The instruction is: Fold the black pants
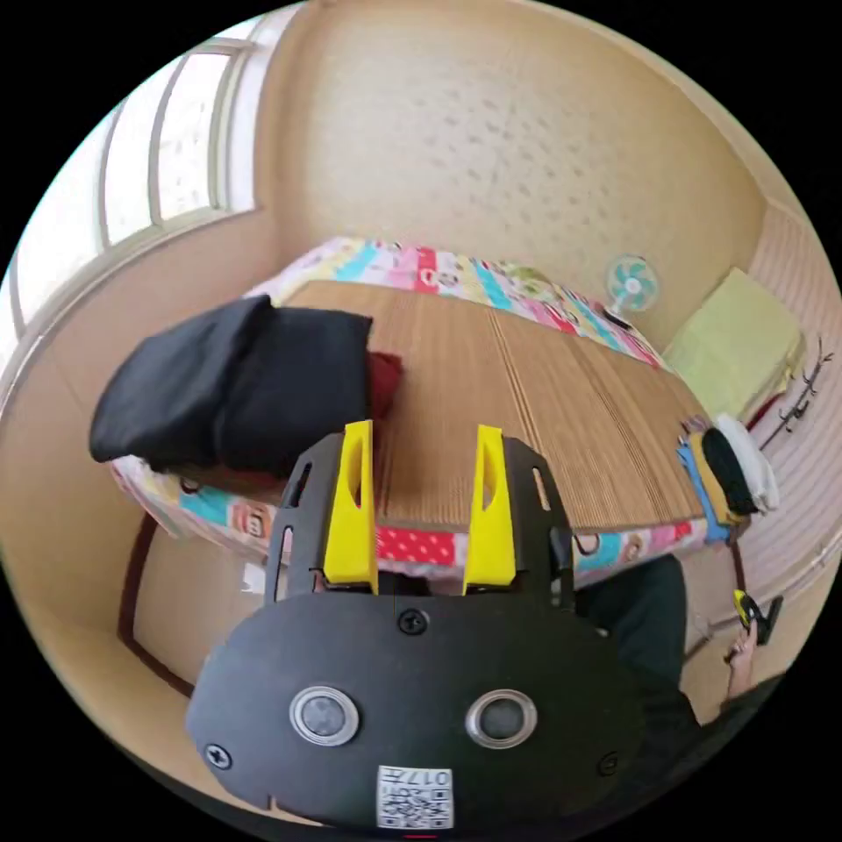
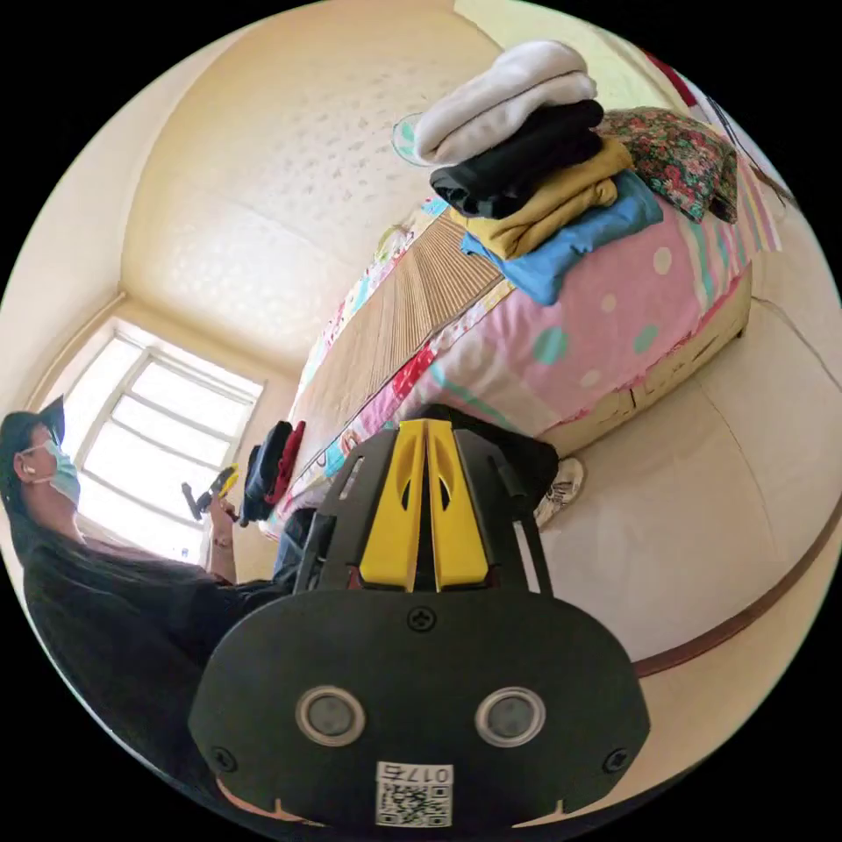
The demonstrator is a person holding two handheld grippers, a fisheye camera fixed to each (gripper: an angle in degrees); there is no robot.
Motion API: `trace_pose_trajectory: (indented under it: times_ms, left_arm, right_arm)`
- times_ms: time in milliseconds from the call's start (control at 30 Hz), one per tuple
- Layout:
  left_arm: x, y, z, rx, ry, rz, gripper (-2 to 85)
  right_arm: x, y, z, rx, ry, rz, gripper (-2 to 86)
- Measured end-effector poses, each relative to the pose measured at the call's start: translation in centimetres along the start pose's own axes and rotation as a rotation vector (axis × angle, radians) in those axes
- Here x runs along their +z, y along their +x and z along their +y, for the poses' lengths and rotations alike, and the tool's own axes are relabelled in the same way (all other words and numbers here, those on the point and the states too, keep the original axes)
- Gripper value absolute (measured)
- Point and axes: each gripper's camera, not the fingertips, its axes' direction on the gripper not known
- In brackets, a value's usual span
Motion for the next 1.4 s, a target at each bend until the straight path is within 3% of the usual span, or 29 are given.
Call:
trace_pose_trajectory:
  times_ms: [67,133,200,333,433,500,633,700,800,900,1033,1233,1400]
  left_arm:
    - [0.9,-3.2,-3.3,-0.051,0.074,-0.104,14.4]
    - [5.3,-6.4,-6.1,-0.103,-0.012,-0.175,15.0]
    - [15.5,-9.6,-6.9,-0.174,-0.331,-0.085,15.2]
    - [15.1,-8.2,-4.9,-0.228,-0.195,-0.101,6.6]
    - [14.0,-7.6,-3.7,-0.384,-0.128,0.236,0.6]
    - [15.9,-4.5,-1.9,-0.456,-0.119,0.640,-0.2]
    - [14.6,10.8,1.2,-0.154,-0.169,0.654,-0.3]
    - [13.4,20.8,5.5,0.035,-0.233,0.779,0.1]
    - [12.1,29.9,12.0,0.249,-0.415,0.977,1.4]
    - [9.2,33.6,18.2,0.366,-0.538,1.076,3.8]
    - [4.3,31.4,23.1,0.399,-0.547,1.022,7.9]
    - [-2.9,20.6,22.6,0.262,-0.349,0.923,6.6]
    - [-5.7,13.8,18.7,0.145,-0.236,0.643,9.1]
  right_arm:
    - [2.4,-1.1,3.1,-0.077,-0.040,0.042,0.3]
    - [3.9,-1.2,4.9,-0.087,-0.041,0.059,0.3]
    - [5.1,-0.7,6.7,-0.077,-0.020,0.037,0.2]
    - [6.6,0.7,11.3,-0.096,0.038,-0.087,0.3]
    - [7.3,2.2,14.2,-0.107,0.050,-0.082,0.3]
    - [7.7,3.2,15.4,-0.119,0.047,-0.092,0.3]
    - [8.8,4.4,16.9,-0.160,0.032,-0.099,0.7]
    - [9.1,4.2,17.6,-0.198,0.056,-0.100,1.0]
    - [11.0,4.2,18.1,-0.221,0.039,-0.123,2.1]
    - [15.9,3.1,18.0,-0.241,-0.095,-0.056,5.5]
    - [26.2,-3.2,18.3,-0.401,-0.270,-0.012,11.4]
    - [42.8,-16.5,17.6,-0.641,-0.467,-0.279,15.7]
    - [55.7,-26.9,17.8,-0.766,-0.538,-0.194,17.3]
